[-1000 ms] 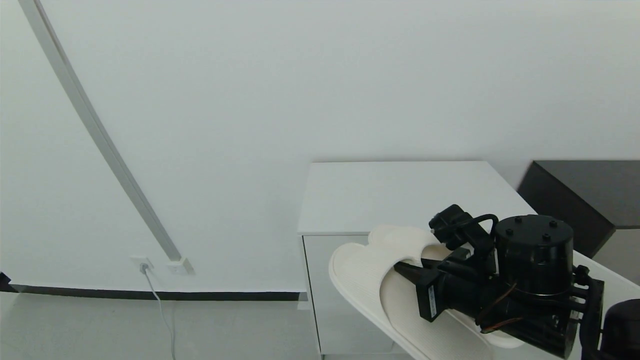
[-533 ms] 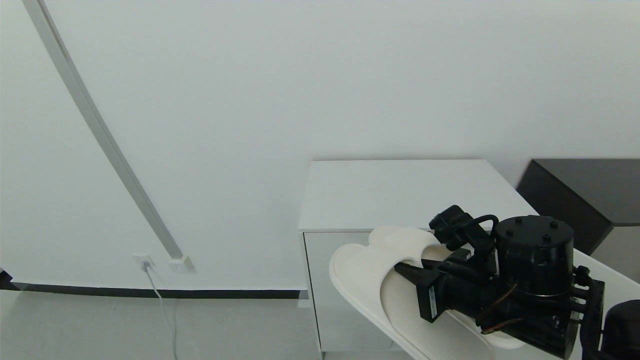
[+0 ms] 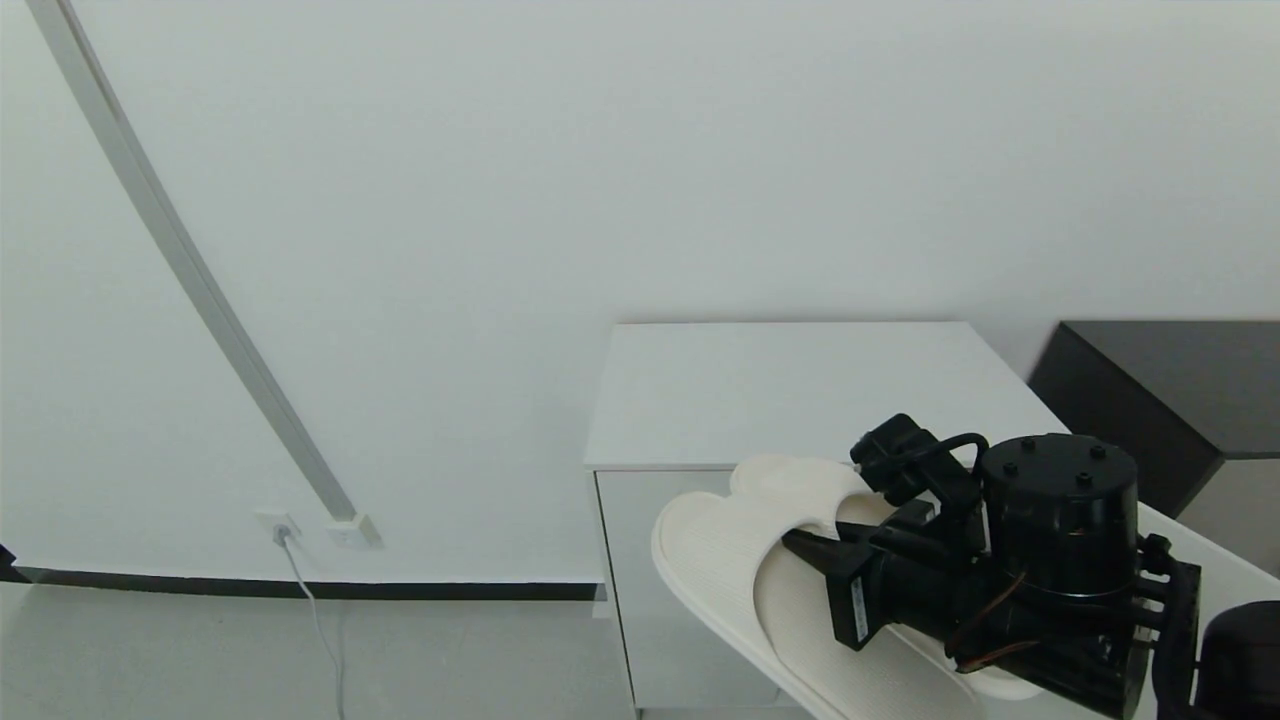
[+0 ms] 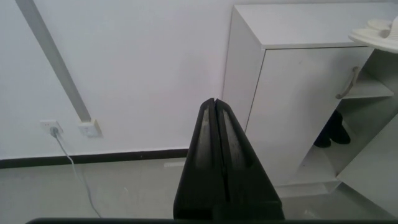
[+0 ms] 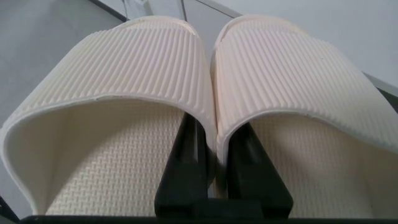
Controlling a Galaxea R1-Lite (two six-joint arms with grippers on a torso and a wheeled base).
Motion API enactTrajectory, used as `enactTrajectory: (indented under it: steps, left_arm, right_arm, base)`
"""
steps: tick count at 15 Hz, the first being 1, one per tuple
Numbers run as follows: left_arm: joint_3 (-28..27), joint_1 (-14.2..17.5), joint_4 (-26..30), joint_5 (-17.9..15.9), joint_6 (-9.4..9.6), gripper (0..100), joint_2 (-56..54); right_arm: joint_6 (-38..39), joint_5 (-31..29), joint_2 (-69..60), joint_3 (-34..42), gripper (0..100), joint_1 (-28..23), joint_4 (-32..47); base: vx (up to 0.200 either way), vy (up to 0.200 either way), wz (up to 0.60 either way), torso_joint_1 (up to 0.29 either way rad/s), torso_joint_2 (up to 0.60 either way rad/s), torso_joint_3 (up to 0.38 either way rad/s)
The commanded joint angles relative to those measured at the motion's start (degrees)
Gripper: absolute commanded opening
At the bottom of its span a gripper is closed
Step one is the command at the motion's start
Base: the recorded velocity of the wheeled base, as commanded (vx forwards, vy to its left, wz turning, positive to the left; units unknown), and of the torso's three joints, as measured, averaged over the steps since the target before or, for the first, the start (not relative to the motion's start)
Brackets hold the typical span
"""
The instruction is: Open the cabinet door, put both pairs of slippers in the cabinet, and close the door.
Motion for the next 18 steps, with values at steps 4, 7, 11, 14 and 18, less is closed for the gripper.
enactTrajectory:
  steps: [4,7,11,14,18]
  left_arm:
    - [0.0,0.0,0.0,0.0,0.02,0,0.0]
    - [0.0,0.0,0.0,0.0,0.02,0,0.0]
    - [0.0,0.0,0.0,0.0,0.02,0,0.0]
    - [0.0,0.0,0.0,0.0,0.02,0,0.0]
    - [0.0,0.0,0.0,0.0,-0.07,0,0.0]
  right_arm:
    - [0.0,0.0,0.2,0.2,0,0.0,0.1]
    - [0.1,0.0,0.2,0.3,0,-0.1,0.0]
    - [-0.3,0.0,0.2,0.4,0,-0.2,-0.1]
    - [-0.4,0.0,0.3,0.8,0,-0.3,-1.3]
    - [-0.6,0.0,1.0,1.0,0,-0.3,-2.1]
  base:
    - [0.000,-0.200,0.00,0.006,0.00,0.002]
    - [0.000,-0.200,0.00,0.006,0.00,0.002]
    - [0.000,-0.200,0.00,0.004,0.00,0.004]
    - [0.000,-0.200,0.00,0.004,0.00,-0.001]
    - [0.000,-0.050,0.00,-0.001,0.00,-0.001]
